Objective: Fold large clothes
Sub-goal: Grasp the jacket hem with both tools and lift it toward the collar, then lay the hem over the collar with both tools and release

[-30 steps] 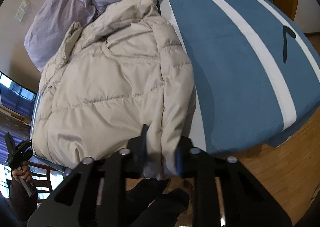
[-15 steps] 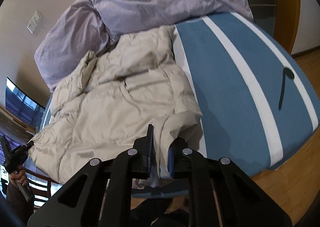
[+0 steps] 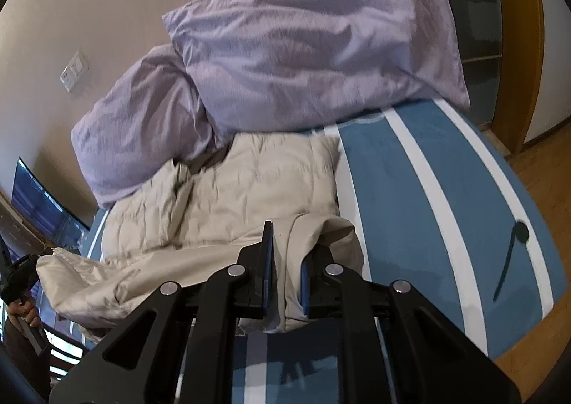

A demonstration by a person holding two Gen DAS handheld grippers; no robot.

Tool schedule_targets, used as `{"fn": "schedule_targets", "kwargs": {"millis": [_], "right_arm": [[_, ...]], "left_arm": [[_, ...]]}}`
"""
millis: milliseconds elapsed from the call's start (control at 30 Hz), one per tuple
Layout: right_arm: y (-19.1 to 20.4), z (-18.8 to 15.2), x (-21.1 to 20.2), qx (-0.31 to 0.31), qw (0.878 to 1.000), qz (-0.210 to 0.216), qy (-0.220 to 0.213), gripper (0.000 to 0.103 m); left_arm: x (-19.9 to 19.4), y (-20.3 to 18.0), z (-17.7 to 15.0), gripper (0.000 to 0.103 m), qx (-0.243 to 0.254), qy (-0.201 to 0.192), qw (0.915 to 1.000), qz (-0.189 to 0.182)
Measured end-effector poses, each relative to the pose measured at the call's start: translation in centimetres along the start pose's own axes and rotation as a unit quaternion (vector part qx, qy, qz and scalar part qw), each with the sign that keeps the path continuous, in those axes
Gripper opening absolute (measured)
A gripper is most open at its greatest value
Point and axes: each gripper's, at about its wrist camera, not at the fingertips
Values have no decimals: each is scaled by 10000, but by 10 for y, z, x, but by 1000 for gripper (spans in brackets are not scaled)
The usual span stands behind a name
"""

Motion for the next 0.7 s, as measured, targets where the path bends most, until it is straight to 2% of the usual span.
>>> {"fn": "schedule_targets", "kwargs": {"millis": [333,700], "right_arm": [[5,58,53,-105,9996,-221,-106,13],[-11,106,131,297,9972,-682,-90,13]], "left_arm": [[51,-29,58,12,120,-8,9999,-12],[132,-65,111,12,439,187,9988,110]]}}
Point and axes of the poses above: each gripper's, at about its wrist camera, not at the fingertips, and x roughly the way its jaws point, y to its left, z to its top, and after that the axes turned 14 degrees about z, right-handed
